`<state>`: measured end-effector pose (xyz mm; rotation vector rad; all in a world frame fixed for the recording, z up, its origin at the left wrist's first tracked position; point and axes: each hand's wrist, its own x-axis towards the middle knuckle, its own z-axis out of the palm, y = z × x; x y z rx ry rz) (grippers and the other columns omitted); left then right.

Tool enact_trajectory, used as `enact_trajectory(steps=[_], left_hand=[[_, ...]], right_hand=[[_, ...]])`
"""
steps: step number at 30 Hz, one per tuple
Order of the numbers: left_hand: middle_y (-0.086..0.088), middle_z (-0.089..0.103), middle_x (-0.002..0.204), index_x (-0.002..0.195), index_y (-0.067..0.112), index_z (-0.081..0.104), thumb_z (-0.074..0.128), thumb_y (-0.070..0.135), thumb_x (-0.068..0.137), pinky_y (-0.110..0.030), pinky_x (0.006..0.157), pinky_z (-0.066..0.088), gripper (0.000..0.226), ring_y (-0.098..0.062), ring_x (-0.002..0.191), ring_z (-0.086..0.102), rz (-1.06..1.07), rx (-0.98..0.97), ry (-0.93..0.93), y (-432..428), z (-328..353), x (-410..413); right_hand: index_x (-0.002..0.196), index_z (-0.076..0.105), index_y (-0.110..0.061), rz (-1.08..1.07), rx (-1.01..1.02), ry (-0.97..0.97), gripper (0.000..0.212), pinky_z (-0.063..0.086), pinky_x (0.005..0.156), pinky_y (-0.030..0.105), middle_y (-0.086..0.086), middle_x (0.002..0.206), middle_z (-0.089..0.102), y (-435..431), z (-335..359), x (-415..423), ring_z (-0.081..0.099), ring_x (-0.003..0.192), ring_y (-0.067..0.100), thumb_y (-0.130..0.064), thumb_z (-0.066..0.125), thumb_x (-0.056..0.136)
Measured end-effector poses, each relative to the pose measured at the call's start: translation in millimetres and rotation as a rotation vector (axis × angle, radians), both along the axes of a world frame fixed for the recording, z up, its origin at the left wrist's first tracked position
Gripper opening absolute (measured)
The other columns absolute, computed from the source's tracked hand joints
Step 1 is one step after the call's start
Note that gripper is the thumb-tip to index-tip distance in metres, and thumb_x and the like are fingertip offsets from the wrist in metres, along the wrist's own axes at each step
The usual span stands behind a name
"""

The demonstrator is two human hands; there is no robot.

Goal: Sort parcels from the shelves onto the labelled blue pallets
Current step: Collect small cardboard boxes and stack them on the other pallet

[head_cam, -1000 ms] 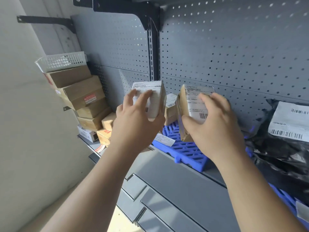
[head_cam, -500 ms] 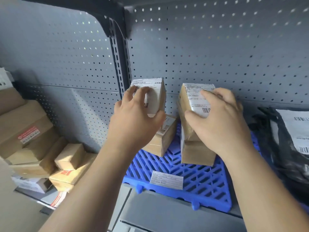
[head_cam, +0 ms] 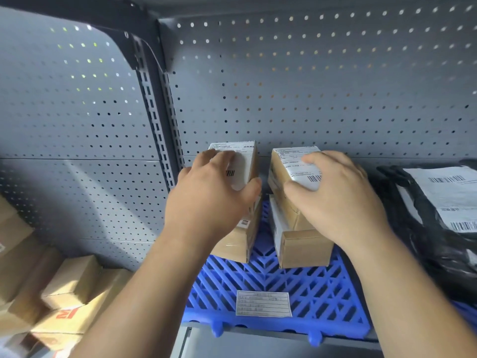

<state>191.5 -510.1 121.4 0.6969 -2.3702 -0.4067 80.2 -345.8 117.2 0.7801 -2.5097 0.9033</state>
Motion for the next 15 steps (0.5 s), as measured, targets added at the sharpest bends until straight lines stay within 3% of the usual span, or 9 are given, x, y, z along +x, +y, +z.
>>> enact_trajectory(steps=[4, 10, 15], left_hand=[[0.019, 0.047, 0.144, 0.135, 0.044, 0.050, 0.047, 0.081, 0.074, -0.040, 0.088, 0.053, 0.071, -0.023, 0.122, 0.054, 0.029, -0.027, -0.041, 4.2, -6.9, -1.4], [0.012, 0.052, 0.143, 0.139, 0.037, 0.052, 0.031, 0.093, 0.073, -0.046, 0.098, 0.051, 0.089, -0.028, 0.125, 0.052, 0.017, -0.029, -0.096, 9.5, -12.1, -2.5], [0.009, 0.049, 0.149, 0.143, 0.037, 0.050, 0.026, 0.086, 0.080, -0.044, 0.102, 0.048, 0.083, -0.026, 0.131, 0.051, -0.013, 0.016, -0.039, 5.5, -7.5, -3.2]], right_hand=[[0.134, 0.058, -0.034, 0.019, 0.020, 0.020, 0.059, 0.046, 0.092, 0.040, -0.016, 0.140, 0.049, -0.4, -1.0, 1.6, 0.047, 0.126, 0.022, -0.060, 0.054, 0.081], [0.130, 0.059, -0.033, 0.025, 0.035, -0.005, 0.058, 0.049, 0.096, 0.044, -0.014, 0.139, 0.050, -1.4, -3.0, 2.3, 0.048, 0.127, 0.022, -0.068, 0.050, 0.084], [0.129, 0.057, -0.034, 0.017, -0.007, -0.012, 0.057, 0.048, 0.096, 0.043, -0.012, 0.138, 0.052, -0.4, 0.8, -0.1, 0.050, 0.125, 0.024, -0.071, 0.041, 0.089]])
